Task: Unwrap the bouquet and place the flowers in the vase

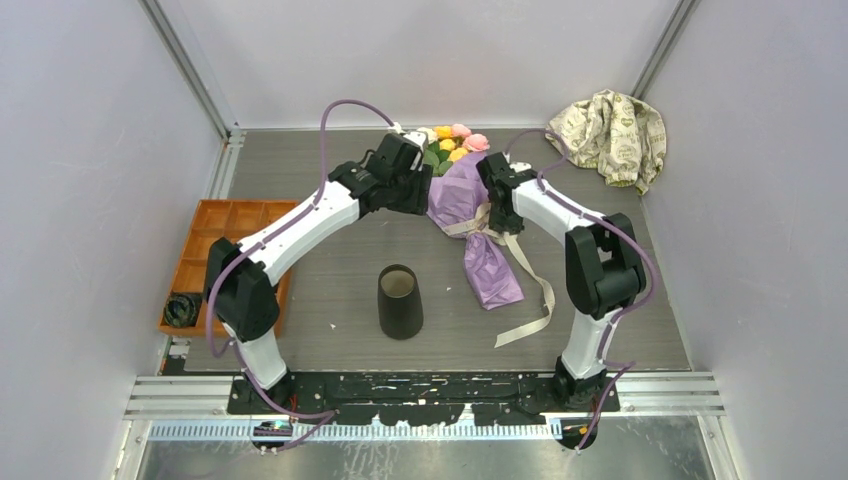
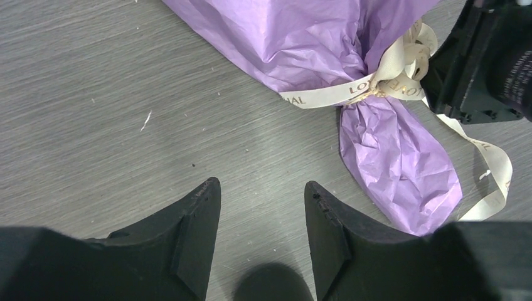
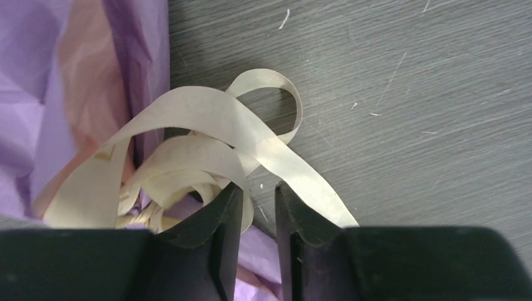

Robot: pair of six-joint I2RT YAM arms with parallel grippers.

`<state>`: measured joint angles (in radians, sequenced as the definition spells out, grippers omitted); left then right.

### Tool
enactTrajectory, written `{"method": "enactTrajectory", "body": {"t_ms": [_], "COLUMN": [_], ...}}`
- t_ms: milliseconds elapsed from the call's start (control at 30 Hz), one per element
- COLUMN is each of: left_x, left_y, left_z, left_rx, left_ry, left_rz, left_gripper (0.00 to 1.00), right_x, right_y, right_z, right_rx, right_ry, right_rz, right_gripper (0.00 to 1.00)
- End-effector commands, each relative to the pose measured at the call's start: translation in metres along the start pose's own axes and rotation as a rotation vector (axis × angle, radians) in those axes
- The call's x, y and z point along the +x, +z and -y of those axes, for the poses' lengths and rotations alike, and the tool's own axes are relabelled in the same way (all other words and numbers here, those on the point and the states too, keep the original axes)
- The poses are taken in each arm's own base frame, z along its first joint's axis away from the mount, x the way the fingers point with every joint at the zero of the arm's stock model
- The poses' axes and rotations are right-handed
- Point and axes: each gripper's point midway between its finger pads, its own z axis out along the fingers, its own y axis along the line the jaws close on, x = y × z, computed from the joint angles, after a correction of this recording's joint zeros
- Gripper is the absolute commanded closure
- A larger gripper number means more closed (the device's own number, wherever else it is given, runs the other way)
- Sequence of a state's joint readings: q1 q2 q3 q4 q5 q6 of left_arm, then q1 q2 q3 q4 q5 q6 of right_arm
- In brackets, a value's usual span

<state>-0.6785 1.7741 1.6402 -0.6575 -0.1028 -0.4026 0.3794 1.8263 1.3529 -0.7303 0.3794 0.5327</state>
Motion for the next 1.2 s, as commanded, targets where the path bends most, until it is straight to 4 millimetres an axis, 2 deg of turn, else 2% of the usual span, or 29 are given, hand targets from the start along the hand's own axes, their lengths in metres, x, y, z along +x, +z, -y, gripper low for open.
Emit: {"method": "enactTrajectory", "body": {"t_ms": [0, 67, 133, 167, 300, 433, 567, 700, 800, 1000, 1167], "left_x": [-0.024, -0.024, -0.023, -0.021, -0.022, -0.018, -0.013, -0.009, -0.009, -0.012, -0.011], "left_y": [-0.020, -0.015, -0.004, 0.004, 0.018, 0.023, 0.022, 0.019, 0.016, 0.014, 0.022], "left_z": [0.000, 0.000, -0.001, -0.002, 0.002, 0.007, 0.005, 0.004, 0.009, 0.029, 0.057], "left_rx": [-0.008, -0.013, -0.019, -0.028, -0.031, -0.008, -0.012, -0.012, 0.016, 0.108, 0.193], "left_ry": [0.021, 0.036, 0.054, 0.064, 0.069, 0.051, 0.046, 0.048, 0.044, 0.059, 0.189], "left_rz": [0.084, 0.085, 0.076, 0.060, 0.032, 0.030, 0.027, 0.023, 0.027, 0.036, 0.019], "left_gripper": [0.47, 0.47, 0.47, 0.47, 0.48, 0.48, 0.48, 0.48, 0.48, 0.47, 0.49], "right_x": [-0.010, -0.015, -0.024, -0.030, -0.061, -0.087, -0.100, -0.108, -0.118, -0.134, -0.137], "right_y": [0.011, 0.010, -0.001, -0.010, -0.057, -0.103, -0.131, -0.146, -0.148, -0.152, -0.159], "right_z": [-0.008, -0.007, -0.003, -0.001, 0.014, 0.023, 0.019, 0.009, 0.011, 0.043, 0.081], "right_rx": [-0.011, 0.003, 0.010, 0.012, 0.010, -0.033, -0.102, -0.181, -0.162, 0.001, 0.105], "right_ry": [0.028, 0.033, 0.038, 0.043, 0.061, 0.097, 0.129, 0.153, 0.166, 0.231, 0.335], "right_rz": [0.034, 0.040, 0.066, 0.087, 0.186, 0.277, 0.321, 0.345, 0.370, 0.443, 0.492], "right_gripper": [0.77, 0.91, 0.97, 0.98, 0.97, 0.95, 0.95, 0.95, 0.95, 0.95, 0.94]}}
